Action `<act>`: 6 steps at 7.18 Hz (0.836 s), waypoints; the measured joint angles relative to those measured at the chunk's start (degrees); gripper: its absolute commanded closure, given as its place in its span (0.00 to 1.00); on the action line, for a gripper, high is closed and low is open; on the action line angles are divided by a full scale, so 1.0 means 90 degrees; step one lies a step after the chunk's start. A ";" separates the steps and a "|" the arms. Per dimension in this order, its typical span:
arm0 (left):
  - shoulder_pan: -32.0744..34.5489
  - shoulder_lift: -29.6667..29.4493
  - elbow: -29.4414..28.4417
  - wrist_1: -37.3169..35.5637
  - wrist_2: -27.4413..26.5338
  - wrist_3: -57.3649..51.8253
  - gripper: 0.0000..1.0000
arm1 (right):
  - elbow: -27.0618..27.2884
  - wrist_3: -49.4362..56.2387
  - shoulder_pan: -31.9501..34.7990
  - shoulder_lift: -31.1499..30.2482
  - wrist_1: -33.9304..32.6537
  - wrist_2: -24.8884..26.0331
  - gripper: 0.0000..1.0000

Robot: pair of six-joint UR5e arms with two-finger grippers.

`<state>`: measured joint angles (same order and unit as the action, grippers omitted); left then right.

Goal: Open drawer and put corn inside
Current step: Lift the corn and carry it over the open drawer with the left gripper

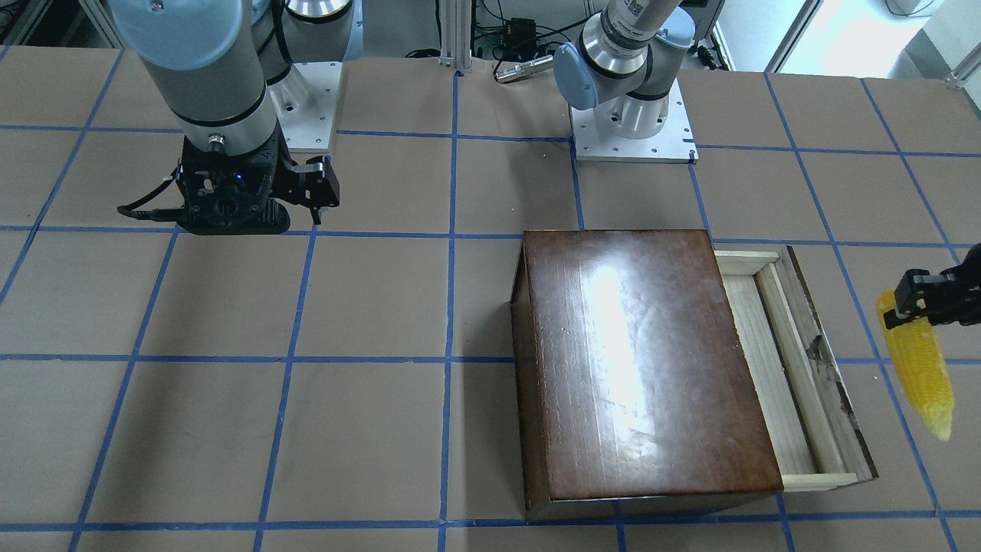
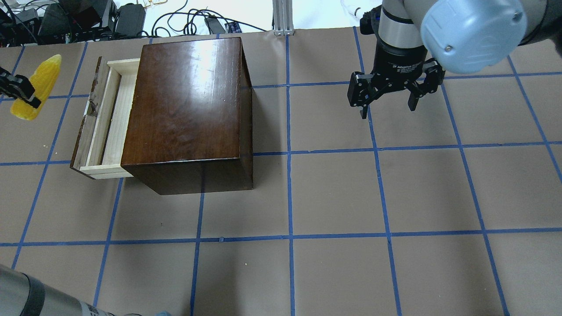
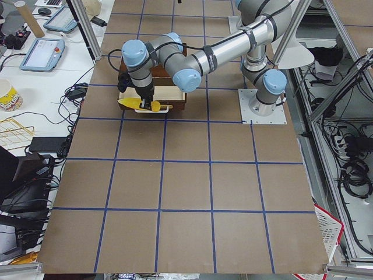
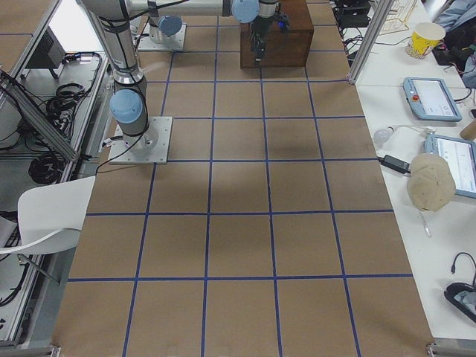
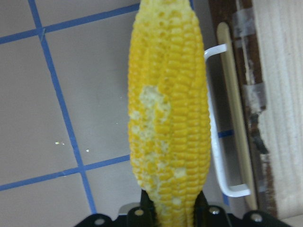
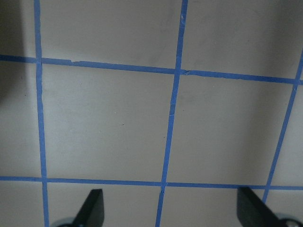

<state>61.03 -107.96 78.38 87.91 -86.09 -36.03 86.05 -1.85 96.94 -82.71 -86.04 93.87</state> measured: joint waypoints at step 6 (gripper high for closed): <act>0.0821 0.0096 0.0741 0.0173 0.0130 0.1296 1.00 | 0.0000 0.0000 0.0000 0.0000 0.0000 0.0000 0.00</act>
<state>68.42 -107.10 85.06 89.47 -84.92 -24.37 86.05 -1.85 96.94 -82.71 -86.04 93.87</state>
